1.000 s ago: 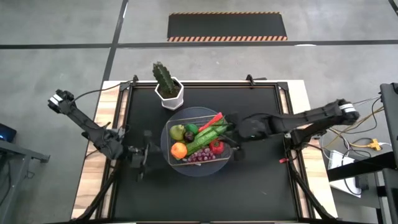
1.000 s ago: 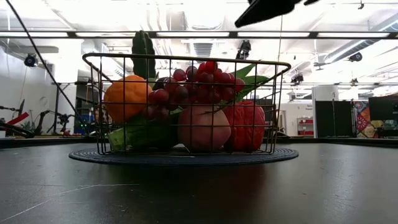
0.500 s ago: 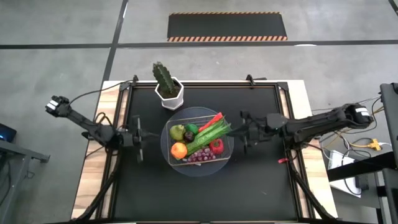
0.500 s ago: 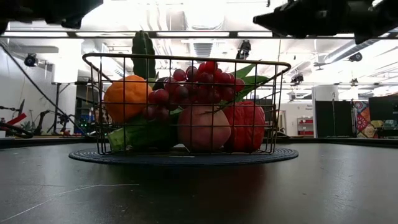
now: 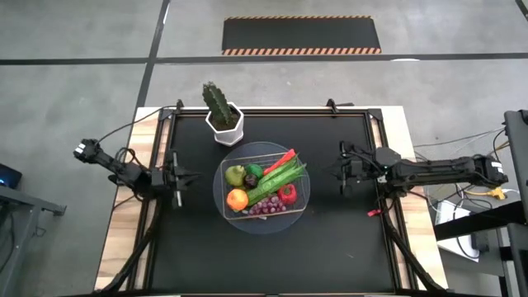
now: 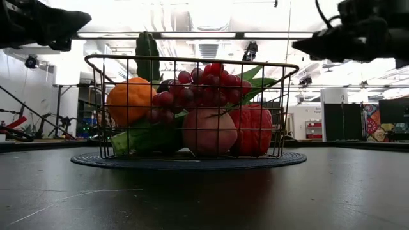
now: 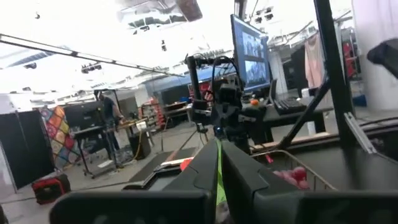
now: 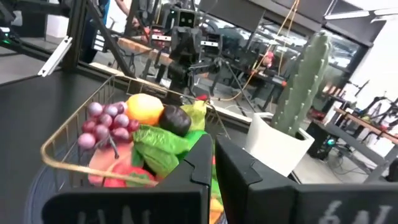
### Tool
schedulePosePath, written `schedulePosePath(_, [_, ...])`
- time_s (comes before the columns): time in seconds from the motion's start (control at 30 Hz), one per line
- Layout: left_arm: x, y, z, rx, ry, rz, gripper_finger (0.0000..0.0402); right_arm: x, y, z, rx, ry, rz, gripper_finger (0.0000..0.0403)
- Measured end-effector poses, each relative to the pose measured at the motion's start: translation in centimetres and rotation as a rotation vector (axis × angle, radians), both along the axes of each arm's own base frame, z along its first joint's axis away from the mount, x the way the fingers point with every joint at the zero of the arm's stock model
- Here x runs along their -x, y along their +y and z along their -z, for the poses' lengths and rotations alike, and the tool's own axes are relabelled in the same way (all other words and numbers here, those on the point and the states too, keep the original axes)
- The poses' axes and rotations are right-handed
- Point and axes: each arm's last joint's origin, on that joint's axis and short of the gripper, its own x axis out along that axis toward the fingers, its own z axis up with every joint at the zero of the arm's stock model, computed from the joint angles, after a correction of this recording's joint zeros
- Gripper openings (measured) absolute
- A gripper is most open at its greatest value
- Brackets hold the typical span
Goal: Build produce basket
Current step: Return to Home Position
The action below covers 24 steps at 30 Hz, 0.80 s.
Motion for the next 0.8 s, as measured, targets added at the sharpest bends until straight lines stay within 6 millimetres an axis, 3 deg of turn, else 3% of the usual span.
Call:
schedulePosePath(0.17, [0.5,0.2,0.2,0.034,0.008,0.01,0.0003,1.9,0.2,1.3,-0.001,-0.057,0.02,0.0008])
schedulePosePath(0.33, [0.6,0.3,0.8,0.074,0.046,0.024,0.0003,3.9,0.4,0.9,0.0,-0.198,0.052,0.0008])
schedulePosePath(0.8, [0.3,0.2,1.2,0.109,0.081,0.033,0.0003,5.8,0.6,1.3,-0.003,-0.184,0.073,0.0008])
